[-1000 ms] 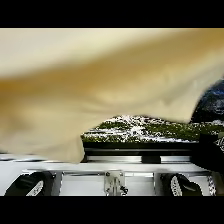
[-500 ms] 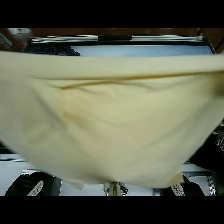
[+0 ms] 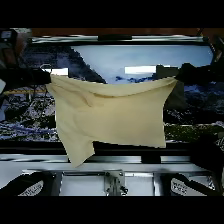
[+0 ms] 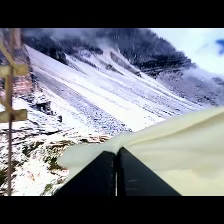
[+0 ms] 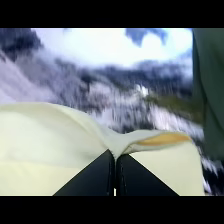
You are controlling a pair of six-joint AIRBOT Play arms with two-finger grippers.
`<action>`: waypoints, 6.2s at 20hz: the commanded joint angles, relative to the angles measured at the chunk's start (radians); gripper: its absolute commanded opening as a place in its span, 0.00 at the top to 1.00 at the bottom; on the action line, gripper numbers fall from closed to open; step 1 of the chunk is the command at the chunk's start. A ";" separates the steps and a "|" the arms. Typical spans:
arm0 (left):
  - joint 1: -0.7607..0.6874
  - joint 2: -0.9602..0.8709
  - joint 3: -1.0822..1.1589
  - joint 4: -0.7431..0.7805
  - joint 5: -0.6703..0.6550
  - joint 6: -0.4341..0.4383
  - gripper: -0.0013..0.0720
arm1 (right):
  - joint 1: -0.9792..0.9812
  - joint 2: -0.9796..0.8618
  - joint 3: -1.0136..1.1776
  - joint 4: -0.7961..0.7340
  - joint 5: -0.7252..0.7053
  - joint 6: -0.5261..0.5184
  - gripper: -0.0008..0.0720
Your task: Fold the shirts.
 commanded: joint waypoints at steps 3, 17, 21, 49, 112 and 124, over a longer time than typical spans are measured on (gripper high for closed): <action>0.033 -0.355 0.153 0.001 0.134 -0.103 0.95 | 0.128 -0.187 -0.023 -0.004 0.610 0.001 0.90; 0.164 -0.591 0.218 -0.110 0.282 -0.150 0.95 | 0.134 -0.359 -0.022 -0.003 0.553 0.008 0.90; 0.166 -0.578 0.218 -0.122 -0.080 0.106 0.95 | 0.124 -0.313 -0.022 -0.058 0.306 0.010 0.90; 0.283 -0.434 0.188 -0.267 -0.616 0.197 0.34 | 0.074 -0.193 -0.027 -0.444 -0.416 0.065 0.29; 0.367 -0.444 0.091 -0.640 -0.288 0.402 0.95 | 0.108 -0.231 -0.188 -0.130 0.239 0.143 0.90; 0.372 -0.688 0.259 -0.745 -0.328 0.326 0.33 | 0.104 -0.360 -0.116 -0.108 0.189 0.183 0.29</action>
